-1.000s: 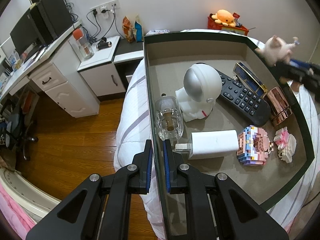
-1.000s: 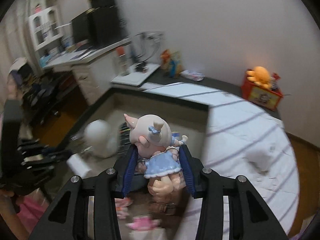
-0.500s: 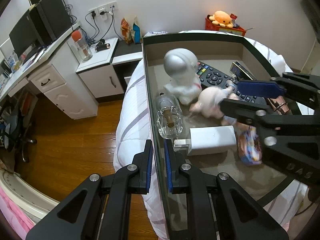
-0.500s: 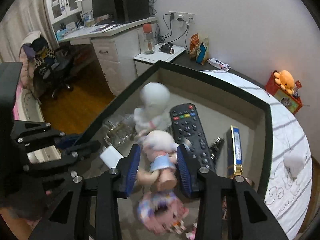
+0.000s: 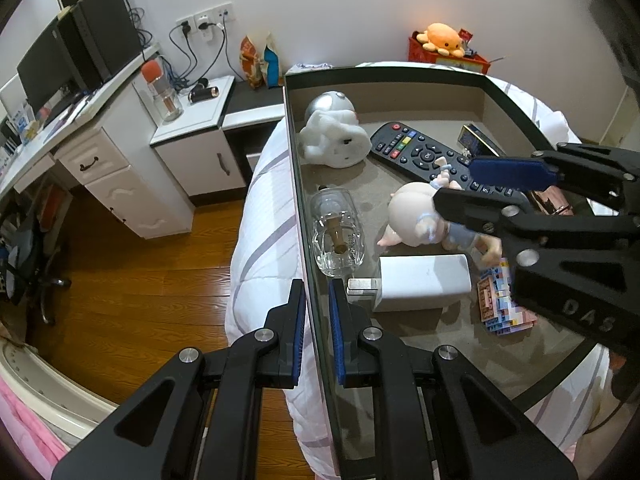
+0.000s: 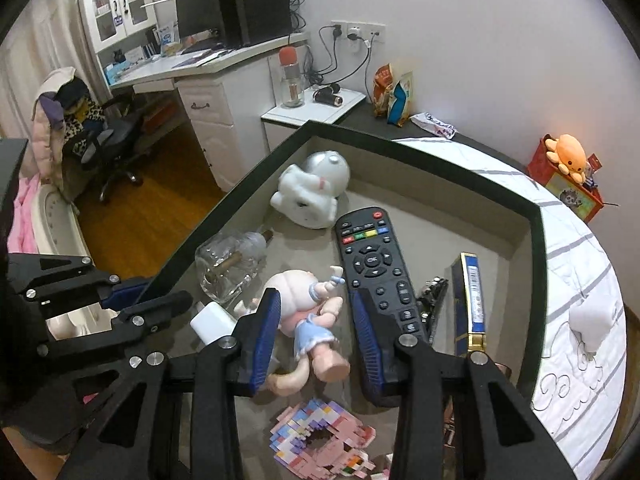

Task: Organize rigid objects
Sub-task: 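Carry the pig doll into the tray onto the remote and release, then move the right tool to the white plug adapter and grasp it, then carry the white plug adapter into the tray beside the remote and release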

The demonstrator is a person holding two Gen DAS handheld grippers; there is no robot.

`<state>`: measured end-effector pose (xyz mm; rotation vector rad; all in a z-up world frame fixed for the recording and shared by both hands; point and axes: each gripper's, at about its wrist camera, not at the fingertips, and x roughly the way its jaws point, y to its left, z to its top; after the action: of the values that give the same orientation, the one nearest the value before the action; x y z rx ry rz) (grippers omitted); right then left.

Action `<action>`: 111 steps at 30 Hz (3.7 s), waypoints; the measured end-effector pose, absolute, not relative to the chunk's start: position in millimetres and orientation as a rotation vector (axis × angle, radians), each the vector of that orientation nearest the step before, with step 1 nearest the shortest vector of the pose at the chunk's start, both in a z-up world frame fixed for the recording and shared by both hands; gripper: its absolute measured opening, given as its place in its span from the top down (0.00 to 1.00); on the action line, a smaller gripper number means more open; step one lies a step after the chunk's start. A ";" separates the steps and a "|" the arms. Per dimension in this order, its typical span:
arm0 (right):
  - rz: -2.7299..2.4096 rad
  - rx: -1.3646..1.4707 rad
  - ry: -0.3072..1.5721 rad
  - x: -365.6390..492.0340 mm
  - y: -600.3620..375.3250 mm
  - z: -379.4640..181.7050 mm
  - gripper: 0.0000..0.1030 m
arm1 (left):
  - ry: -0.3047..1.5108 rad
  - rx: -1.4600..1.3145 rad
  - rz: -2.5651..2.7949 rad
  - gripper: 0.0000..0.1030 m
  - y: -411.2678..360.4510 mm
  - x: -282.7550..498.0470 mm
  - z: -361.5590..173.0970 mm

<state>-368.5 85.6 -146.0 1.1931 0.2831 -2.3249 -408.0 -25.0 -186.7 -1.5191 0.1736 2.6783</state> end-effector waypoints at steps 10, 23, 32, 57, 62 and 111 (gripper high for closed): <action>-2.377 1.184 0.228 -366.5 107.5 -135.6 0.59 | 0.179 -1.528 2.687 0.88 -21.4 -408.1 -187.1; -2.585 1.141 0.094 -363.1 198.5 -112.0 0.42 | 0.194 -1.538 2.696 0.88 -20.7 -407.8 -187.9; -2.746 1.286 -0.017 -361.3 289.8 -136.4 0.42 | 0.204 -1.536 2.699 0.86 -21.5 -406.9 -188.1; -2.782 1.279 -0.018 -441.6 310.5 -179.5 0.26 | 0.228 -1.558 2.693 0.84 -20.0 -417.1 -191.4; -2.755 1.287 -0.014 -460.1 311.9 -188.5 0.26 | 0.227 -1.558 2.688 0.84 -21.8 -418.2 -192.0; -2.648 1.081 -0.054 -385.8 262.0 -131.9 0.51 | 0.240 -1.549 2.685 0.83 -16.8 -409.0 -193.9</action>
<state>-385.8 262.0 -131.9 1.0806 -0.0540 -2.6477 -409.0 -16.8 -193.9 -1.5486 0.2403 2.6850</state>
